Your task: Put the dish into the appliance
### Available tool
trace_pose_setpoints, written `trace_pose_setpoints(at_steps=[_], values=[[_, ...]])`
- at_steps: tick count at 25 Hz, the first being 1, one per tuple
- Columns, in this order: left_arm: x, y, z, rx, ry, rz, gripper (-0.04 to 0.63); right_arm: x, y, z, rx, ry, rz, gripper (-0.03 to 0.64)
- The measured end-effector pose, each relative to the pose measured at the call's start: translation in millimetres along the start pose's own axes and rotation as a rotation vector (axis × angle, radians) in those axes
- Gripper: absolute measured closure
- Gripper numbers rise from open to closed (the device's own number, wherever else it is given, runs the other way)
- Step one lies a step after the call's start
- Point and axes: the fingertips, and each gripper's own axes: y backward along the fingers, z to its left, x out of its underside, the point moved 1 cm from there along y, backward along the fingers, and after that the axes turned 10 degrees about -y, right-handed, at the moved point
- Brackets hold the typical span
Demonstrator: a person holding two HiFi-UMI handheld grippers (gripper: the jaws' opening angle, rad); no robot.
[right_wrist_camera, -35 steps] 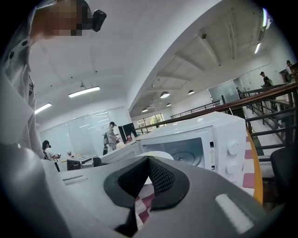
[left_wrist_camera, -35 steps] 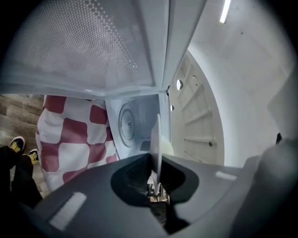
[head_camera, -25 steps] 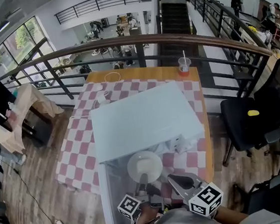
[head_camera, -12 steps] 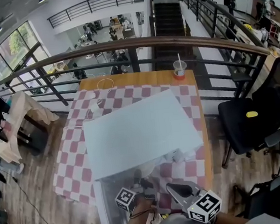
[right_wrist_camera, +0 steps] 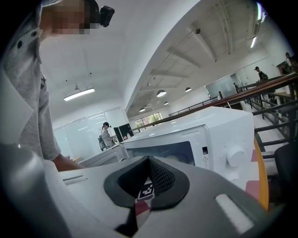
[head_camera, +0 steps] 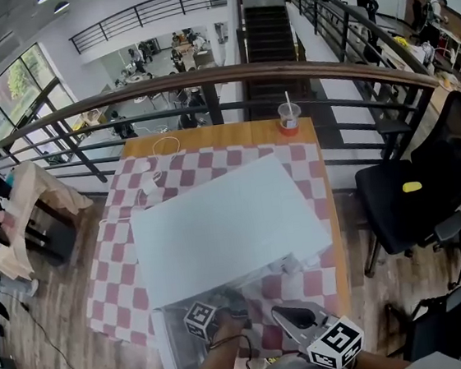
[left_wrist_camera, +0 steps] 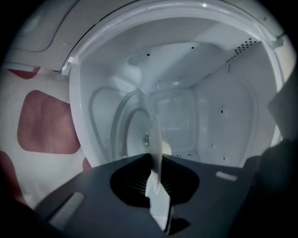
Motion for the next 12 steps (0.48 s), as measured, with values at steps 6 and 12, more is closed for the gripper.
trace_pose_setpoints(at_steps=[6, 12], values=[[2.8, -9.8, -7.5, 0.003, -0.013, 0.037, 0.561, -0.7, 2.5, -1.6, 0.020, 0.010, -0.018, 0.618], [4.0, -4.6, -15.1, 0.068, -0.071, 0.098, 0.506, 0.4, 4.8, 3.7, 0.017, 0.022, -0.009, 0.618]])
